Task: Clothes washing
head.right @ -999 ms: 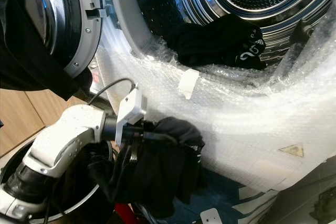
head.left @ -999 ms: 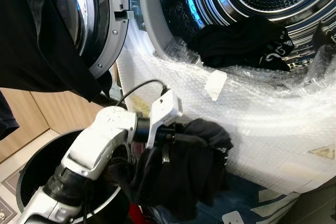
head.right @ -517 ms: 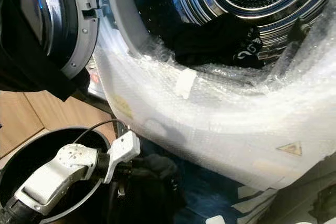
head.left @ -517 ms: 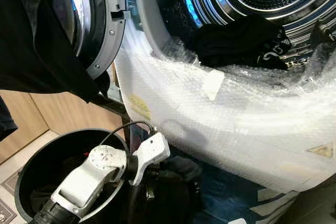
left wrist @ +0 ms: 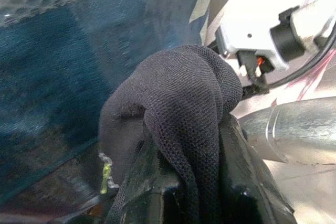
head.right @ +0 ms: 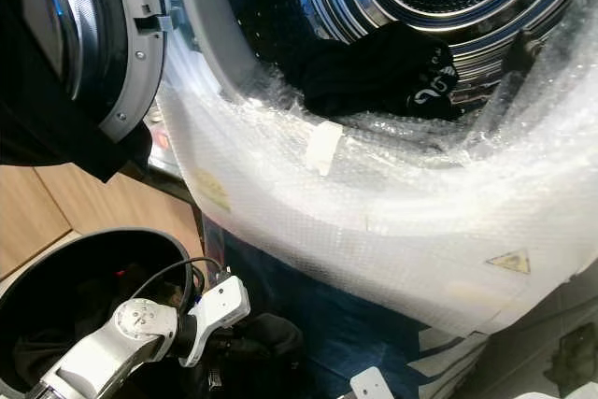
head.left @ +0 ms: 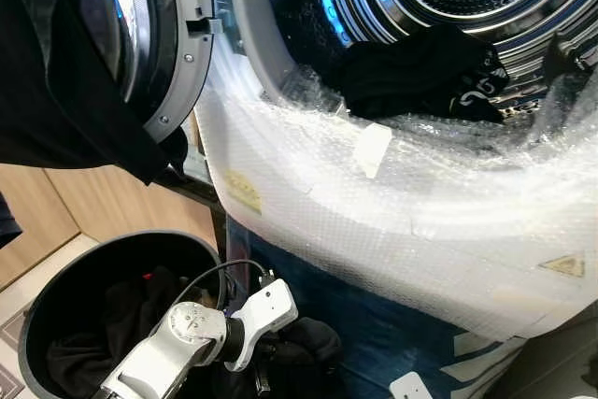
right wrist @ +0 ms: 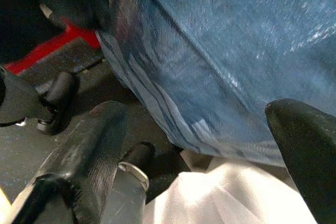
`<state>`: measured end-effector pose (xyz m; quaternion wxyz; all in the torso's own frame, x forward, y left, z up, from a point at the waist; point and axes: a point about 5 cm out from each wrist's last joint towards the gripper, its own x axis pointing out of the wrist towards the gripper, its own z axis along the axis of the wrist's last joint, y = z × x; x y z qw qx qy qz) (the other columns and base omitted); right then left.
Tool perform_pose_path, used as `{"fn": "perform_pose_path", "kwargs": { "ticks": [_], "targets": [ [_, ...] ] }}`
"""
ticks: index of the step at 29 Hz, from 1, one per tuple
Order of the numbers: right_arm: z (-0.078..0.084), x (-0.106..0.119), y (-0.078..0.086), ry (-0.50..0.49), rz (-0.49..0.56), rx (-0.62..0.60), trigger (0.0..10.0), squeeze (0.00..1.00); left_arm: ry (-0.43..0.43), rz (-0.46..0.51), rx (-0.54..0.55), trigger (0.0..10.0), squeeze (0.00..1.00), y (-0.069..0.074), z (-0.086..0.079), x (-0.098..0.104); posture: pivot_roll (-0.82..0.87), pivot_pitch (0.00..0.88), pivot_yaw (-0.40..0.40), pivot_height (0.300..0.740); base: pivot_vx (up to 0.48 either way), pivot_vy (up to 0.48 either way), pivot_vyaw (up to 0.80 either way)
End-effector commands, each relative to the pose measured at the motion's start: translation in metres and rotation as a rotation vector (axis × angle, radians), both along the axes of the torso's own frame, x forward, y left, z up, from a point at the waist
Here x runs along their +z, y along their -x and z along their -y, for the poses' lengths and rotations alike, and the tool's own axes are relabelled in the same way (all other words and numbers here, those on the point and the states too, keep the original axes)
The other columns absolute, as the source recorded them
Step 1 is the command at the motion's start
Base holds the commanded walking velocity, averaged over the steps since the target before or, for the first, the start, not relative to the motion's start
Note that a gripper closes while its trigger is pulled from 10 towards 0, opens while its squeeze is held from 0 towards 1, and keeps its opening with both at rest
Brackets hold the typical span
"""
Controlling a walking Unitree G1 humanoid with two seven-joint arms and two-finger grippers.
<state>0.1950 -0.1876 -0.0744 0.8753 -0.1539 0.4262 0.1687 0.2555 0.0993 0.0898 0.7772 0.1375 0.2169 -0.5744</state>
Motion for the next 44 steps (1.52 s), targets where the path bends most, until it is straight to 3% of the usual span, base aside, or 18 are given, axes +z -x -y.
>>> {"fn": "perform_pose_path", "kwargs": {
  "ticks": [1, 4, 6, 13, 20, 29, 34, 37, 44],
  "targets": [
    [0.008, 0.006, -0.004, -0.072, 0.009, 0.026, 10.0, 1.0, -0.011, 0.05, -0.005, 0.0, 0.0, -0.003, -0.001, 0.006, 0.08, 0.0, -0.038, 0.74, 0.0, 0.0, 0.0],
    [0.012, 0.009, -0.005, -0.107, 0.01, 0.061, 10.0, 1.0, 0.013, 0.036, -0.005, 0.0, 0.0, -0.001, -0.001, 0.007, 0.07, 0.0, -0.035, 0.74, 0.0, 0.0, 0.0],
    [0.022, 0.022, -0.013, -0.271, 0.049, 0.058, 10.0, 1.0, 0.027, 0.027, -0.008, 0.0, 0.0, 0.0, -0.005, 0.009, 0.06, 0.0, -0.036, 0.74, 0.0, 0.0, 0.0],
    [0.023, 0.044, -0.031, -0.442, 0.119, 0.119, 10.0, 1.0, 0.019, 0.04, -0.026, 0.0, 0.0, -0.005, -0.005, 0.013, 0.05, 0.0, -0.03, 0.74, 0.0, 0.0, 0.0],
    [0.006, 0.059, -0.036, -0.591, 0.139, 0.295, 10.0, 1.0, 0.023, 0.036, -0.048, 0.0, 0.0, -0.006, 0.0, 0.014, 0.03, 0.0, -0.031, 0.74, 0.0, 0.0, 0.0],
    [-0.015, 0.08, -0.026, -0.747, 0.124, 0.51, 10.0, 1.0, 0.024, 0.046, -0.085, 0.0, 0.0, -0.01, 0.007, 0.017, 0.02, 0.0, -0.032, 0.74, 0.0, 0.0, 0.0],
    [-0.03, 0.081, -0.028, -0.805, 0.117, 0.504, 10.0, 1.0, 0.029, 0.055, -0.116, 0.0, 0.0, -0.011, 0.014, 0.018, 0.02, 0.0, -0.032, 0.74, 0.0, 0.0, 0.0],
    [-0.042, 0.081, -0.029, -0.792, 0.121, 0.512, 10.0, 1.0, 0.039, 0.053, -0.139, 0.0, 0.0, -0.011, 0.022, 0.02, 0.02, 0.0, -0.036, 0.74, 0.0, 0.0, 0.0],
    [-0.054, 0.089, -0.036, -0.868, 0.143, 0.479, 10.0, 1.0, 0.052, 0.068, -0.169, 0.0, 0.0, -0.013, 0.033, 0.022, 0.02, 0.0, -0.036, 0.74, 0.0, 0.0, 0.0]
  ]
}}
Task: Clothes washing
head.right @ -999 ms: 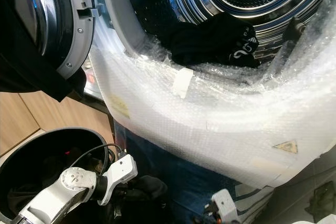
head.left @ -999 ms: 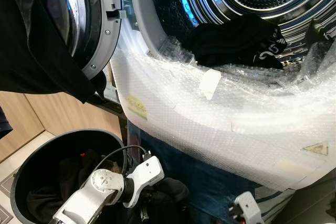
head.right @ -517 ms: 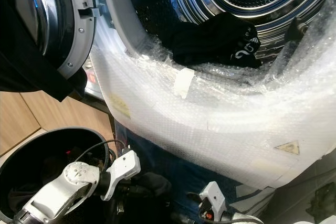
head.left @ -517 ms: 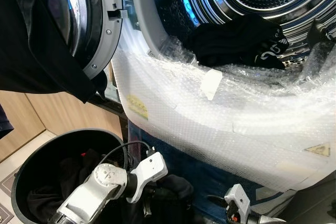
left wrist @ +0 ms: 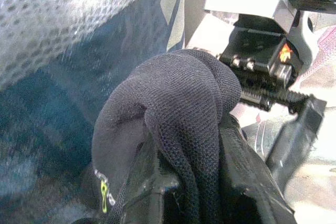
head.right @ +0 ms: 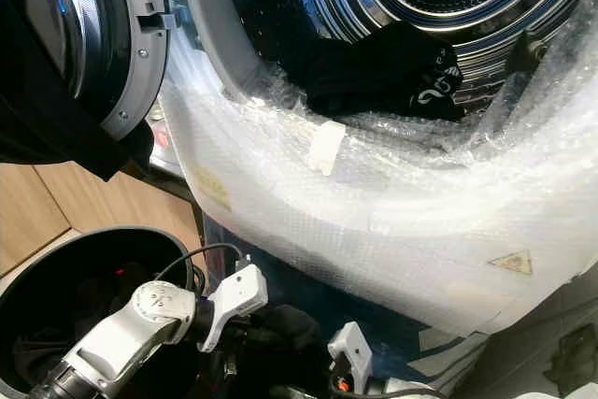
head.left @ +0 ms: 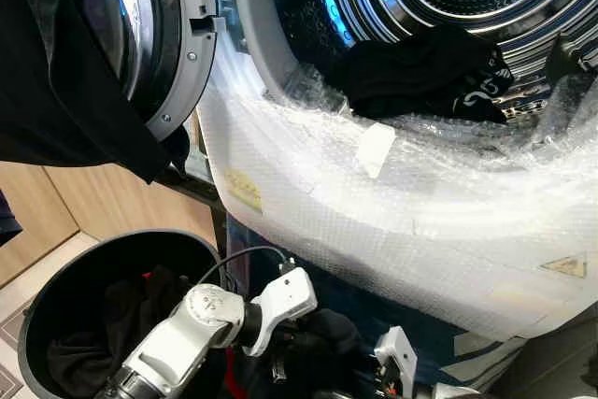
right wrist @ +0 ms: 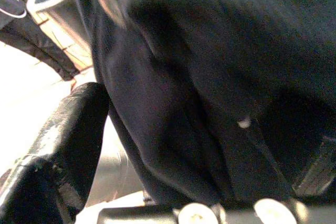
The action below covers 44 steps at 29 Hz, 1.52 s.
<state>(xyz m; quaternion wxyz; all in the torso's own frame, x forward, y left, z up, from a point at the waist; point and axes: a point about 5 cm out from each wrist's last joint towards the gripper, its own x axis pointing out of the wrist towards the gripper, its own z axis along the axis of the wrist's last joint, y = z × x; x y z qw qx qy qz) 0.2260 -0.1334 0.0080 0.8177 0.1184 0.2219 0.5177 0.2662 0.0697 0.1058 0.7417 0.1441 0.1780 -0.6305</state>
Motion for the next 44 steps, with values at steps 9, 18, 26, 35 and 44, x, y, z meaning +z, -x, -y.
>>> {"fn": "perform_pose_path", "kwargs": {
  "ticks": [9, 18, 26, 35, 44],
  "targets": [
    [-0.013, 0.011, -0.007, -0.098, -0.016, -0.014, 10.0, 1.0, 0.002, 0.066, 0.023, 0.0, 0.0, -0.009, 0.005, 0.006, 0.02, 0.0, -0.044, 0.74, 0.0, 0.0, 0.0],
    [-0.012, 0.001, -0.019, -0.071, -0.063, -0.173, 10.0, 1.0, 0.057, 0.118, 0.137, 0.0, 0.0, -0.02, 0.004, 0.013, 0.01, 0.0, -0.046, 0.74, 0.0, 0.0, 0.0],
    [-0.028, 0.006, -0.028, -0.1, -0.059, -0.186, 10.0, 1.0, 0.09, 0.11, 0.13, 0.0, 0.0, -0.018, 0.012, 0.014, 0.02, 0.0, -0.055, 0.74, 0.0, 0.0, 0.0],
    [-0.034, -0.001, -0.03, -0.04, -0.07, -0.191, 10.0, 1.0, 0.105, 0.12, 0.147, 0.0, 0.0, -0.019, 0.014, 0.016, 0.02, 0.0, -0.061, 0.74, 0.0, 0.0, 0.0],
    [-0.029, -0.008, -0.034, -0.019, -0.104, -0.289, 10.0, 1.0, 0.119, 0.112, 0.146, 0.0, 0.0, -0.017, 0.016, 0.017, 0.02, 0.0, -0.06, 0.74, 0.0, 0.0, 0.0]
  ]
}}
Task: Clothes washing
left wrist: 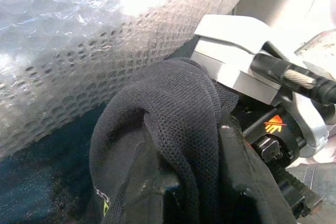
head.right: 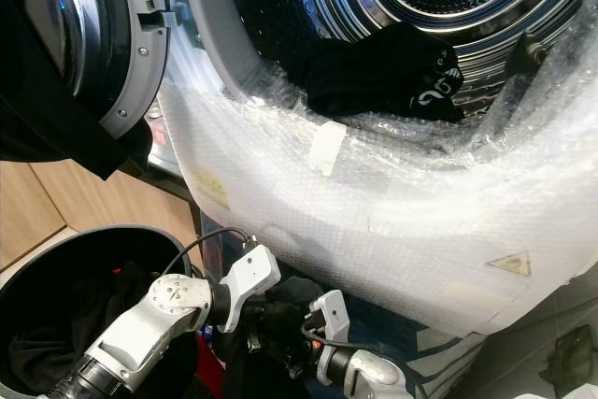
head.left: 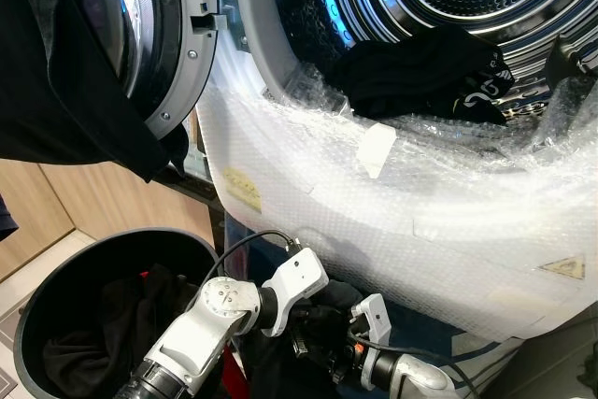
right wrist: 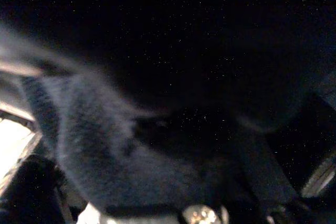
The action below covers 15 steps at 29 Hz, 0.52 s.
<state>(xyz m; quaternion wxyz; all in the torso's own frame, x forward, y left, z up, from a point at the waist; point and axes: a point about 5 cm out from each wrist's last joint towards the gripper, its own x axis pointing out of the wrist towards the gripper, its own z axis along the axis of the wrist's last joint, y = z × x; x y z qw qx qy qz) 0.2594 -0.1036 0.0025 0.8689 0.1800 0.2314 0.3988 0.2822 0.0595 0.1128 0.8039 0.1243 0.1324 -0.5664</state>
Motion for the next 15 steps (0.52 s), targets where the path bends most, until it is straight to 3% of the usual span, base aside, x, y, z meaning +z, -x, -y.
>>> {"fn": "perform_pose_path", "kwargs": {
  "ticks": [1, 6, 7, 8, 9, 15],
  "targets": [
    [-0.0005, -0.0016, -0.001, -0.006, -0.018, -0.017, 10.0, 1.0, 0.034, 0.033, -0.022, 0.0, 0.0, -0.0014, 0.0055, 0.0105, 0.02, 0.0, -0.058, 0.74, 0.0, 0.0, 0.0],
    [-0.0018, -0.0007, -0.0044, -0.001, -0.008, -0.037, 10.0, 0.98, 0.033, 0.038, -0.023, 0.0, 0.0, -0.0027, 0.0059, 0.0114, 0.02, 0.0, -0.059, 0.74, 0.0, 0.0, 0.0],
    [-0.0015, -0.0009, -0.005, 0.001, -0.009, -0.042, 4.8, 0.23, 0.032, 0.039, -0.023, 0.0, 0.0, -0.0028, 0.0059, 0.0115, 0.02, 0.0, -0.059, 0.74, 0.0, 0.0, 0.0],
    [-0.0015, -0.0006, -0.0054, -0.004, -0.008, -0.043, 0.9, 0.0, 0.032, 0.039, -0.023, 0.0, 0.0, -0.0029, 0.0058, 0.0116, 0.02, 0.0, -0.059, 0.74, 0.0, 0.0, 0.0],
    [-0.0012, 0.0, -0.0062, -0.014, -0.008, -0.048, 0.0, 0.0, 0.031, 0.039, -0.024, 0.0, 0.0, -0.0029, 0.0055, 0.0118, 0.02, 0.0, -0.059, 0.74, 0.0, 0.0, 0.0],
    [0.0005, 0.0016, -0.0075, -0.027, 0.005, -0.057, 0.0, 0.0, 0.032, 0.037, -0.026, 0.0, 0.0, -0.002, 0.0053, 0.0118, 0.02, 0.0, -0.06, 0.74, 0.0, 0.0, 0.0]
  ]
}}
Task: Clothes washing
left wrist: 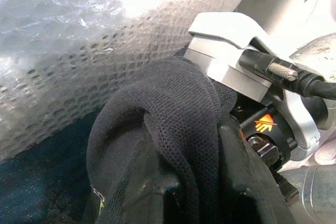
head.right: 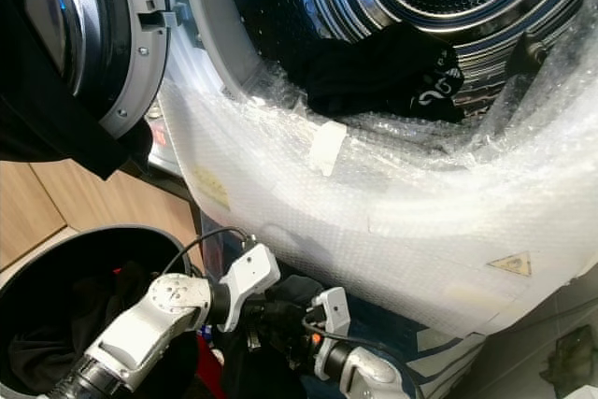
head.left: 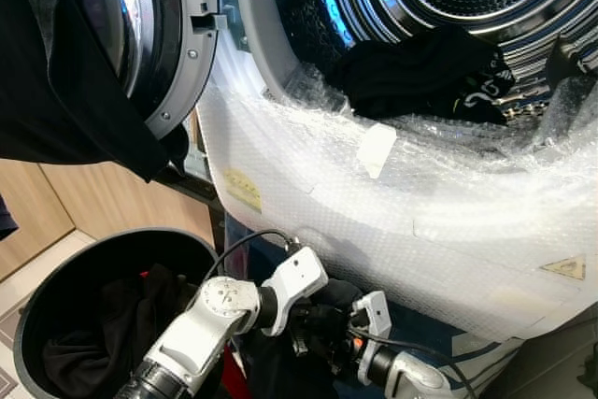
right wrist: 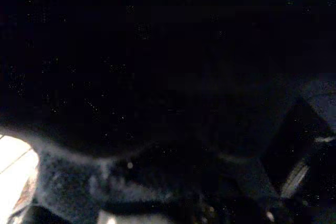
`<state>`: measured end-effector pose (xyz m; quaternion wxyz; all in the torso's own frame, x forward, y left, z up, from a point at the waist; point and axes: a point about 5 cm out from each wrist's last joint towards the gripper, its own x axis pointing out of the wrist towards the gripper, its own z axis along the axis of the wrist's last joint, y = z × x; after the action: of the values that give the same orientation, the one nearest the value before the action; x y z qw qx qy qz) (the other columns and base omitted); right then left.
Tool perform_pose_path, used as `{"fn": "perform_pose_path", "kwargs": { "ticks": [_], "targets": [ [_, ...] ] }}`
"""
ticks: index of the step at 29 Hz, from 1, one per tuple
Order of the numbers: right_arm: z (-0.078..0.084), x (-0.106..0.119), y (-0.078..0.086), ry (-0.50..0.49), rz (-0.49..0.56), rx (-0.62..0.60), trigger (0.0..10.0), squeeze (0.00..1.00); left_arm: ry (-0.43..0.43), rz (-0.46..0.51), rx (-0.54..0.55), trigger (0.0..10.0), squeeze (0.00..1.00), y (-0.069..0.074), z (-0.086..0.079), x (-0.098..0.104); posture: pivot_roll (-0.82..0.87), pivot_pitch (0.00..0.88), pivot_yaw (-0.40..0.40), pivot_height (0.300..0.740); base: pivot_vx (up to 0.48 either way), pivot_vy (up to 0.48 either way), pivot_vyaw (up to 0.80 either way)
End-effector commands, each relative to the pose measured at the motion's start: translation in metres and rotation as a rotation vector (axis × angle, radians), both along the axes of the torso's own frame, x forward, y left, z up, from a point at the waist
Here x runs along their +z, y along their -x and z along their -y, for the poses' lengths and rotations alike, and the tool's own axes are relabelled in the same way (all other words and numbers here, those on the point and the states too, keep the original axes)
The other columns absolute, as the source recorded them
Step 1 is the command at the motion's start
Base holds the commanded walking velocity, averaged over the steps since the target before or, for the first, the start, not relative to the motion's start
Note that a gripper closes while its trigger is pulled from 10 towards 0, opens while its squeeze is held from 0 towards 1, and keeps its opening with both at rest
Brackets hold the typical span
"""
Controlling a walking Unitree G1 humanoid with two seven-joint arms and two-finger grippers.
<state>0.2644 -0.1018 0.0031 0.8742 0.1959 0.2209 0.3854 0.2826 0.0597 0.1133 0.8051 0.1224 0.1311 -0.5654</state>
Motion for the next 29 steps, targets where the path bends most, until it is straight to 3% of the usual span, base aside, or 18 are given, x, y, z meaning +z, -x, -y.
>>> {"fn": "perform_pose_path", "kwargs": {
  "ticks": [1, 29],
  "targets": [
    [0.0023, 0.0011, -0.0028, -0.001, 0.001, -0.019, 0.0, 0.0, 0.028, 0.037, -0.029, 0.0, 0.0, -0.0016, 0.0053, 0.0114, 0.02, 0.0, -0.059, 0.74, 0.0, 0.0, 0.0],
    [0.001, -0.0005, -0.0038, -0.017, -0.005, -0.051, 0.0, 0.0, 0.013, 0.064, -0.023, 0.0, 0.0, 0.0004, 0.0004, 0.0127, 0.04, 0.0, -0.05, 0.74, 0.0, 0.0, 0.0]
  ]
}}
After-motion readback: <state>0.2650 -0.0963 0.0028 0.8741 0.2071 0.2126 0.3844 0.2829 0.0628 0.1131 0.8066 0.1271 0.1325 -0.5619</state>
